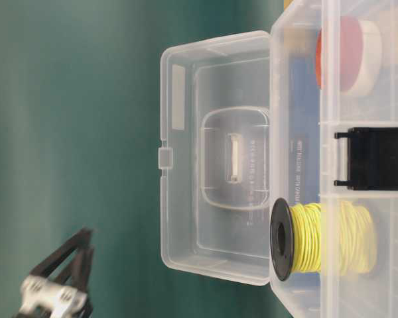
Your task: Close the tool box with the left arm.
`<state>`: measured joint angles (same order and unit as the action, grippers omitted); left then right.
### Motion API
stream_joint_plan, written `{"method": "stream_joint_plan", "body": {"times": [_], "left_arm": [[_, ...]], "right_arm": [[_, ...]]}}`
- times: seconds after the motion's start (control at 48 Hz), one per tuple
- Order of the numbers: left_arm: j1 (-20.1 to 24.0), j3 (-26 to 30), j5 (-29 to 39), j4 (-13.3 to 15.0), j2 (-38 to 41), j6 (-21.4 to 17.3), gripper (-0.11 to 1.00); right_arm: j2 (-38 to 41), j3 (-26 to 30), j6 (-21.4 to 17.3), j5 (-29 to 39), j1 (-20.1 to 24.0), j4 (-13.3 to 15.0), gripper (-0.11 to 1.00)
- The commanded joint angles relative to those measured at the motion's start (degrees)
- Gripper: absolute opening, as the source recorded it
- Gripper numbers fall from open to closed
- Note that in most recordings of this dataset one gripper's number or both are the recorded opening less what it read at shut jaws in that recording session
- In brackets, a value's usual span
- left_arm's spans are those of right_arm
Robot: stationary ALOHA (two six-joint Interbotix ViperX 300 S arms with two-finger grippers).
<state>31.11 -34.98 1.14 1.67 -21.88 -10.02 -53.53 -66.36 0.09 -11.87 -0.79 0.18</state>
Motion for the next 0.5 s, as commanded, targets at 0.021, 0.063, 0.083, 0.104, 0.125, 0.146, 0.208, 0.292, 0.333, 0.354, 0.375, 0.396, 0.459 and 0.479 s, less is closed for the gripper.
{"method": "stream_joint_plan", "body": {"times": [0.021,0.063,0.083,0.104,0.125,0.146,0.208,0.292,0.333,0.354,0.375,0.396,0.459,0.479], "left_arm": [[2.5,6.9,3.6,0.1,4.9,-1.9,0.91],[3.3,8.7,4.6,0.1,6.9,-2.5,0.91],[3.6,9.5,5.0,0.1,7.7,-2.6,0.91],[4.0,10.3,5.4,0.1,8.7,-2.7,0.91],[4.4,11.2,5.8,0.1,9.6,-2.8,0.91],[4.7,12.0,6.1,0.1,10.5,-2.8,0.91],[5.7,14.1,6.9,0.1,13.0,-2.8,0.91],[6.8,16.7,7.8,0.1,16.5,-3.0,0.91],[7.0,17.8,8.6,0.1,17.9,-3.0,0.91],[7.1,18.3,9.0,0.1,18.5,-3.0,0.91],[7.1,18.6,9.5,0.0,19.2,-3.0,0.91],[7.2,19.1,10.0,0.1,19.8,-3.0,0.91],[7.1,20.2,12.1,0.1,21.5,-3.0,0.91],[7.0,20.5,12.8,0.1,21.9,-3.0,0.91]], "right_arm": [[0.7,1.2,0.0,0.0,0.0,0.0,0.00],[0.9,1.2,0.0,0.0,-0.1,0.0,0.00],[1.0,1.1,0.0,0.0,-0.1,-0.1,0.00],[1.1,1.1,0.0,0.0,-0.1,0.0,0.00],[1.1,1.1,0.0,0.1,0.0,-0.1,0.00],[1.2,1.1,0.0,0.0,0.0,0.0,0.00],[1.6,1.1,0.0,0.1,-0.1,0.0,0.00],[1.8,1.0,0.0,0.1,-0.1,0.0,0.00],[1.9,1.0,0.0,0.2,-0.1,0.0,0.00],[2.0,1.0,0.0,0.2,-0.1,0.0,0.00],[2.0,1.0,0.0,0.2,-0.1,-0.1,0.00],[2.0,1.0,0.0,0.3,-0.1,-0.1,0.00],[2.0,1.0,0.0,0.5,-0.1,-0.1,0.00],[2.0,1.0,0.0,0.6,-0.1,-0.1,0.00]]}}
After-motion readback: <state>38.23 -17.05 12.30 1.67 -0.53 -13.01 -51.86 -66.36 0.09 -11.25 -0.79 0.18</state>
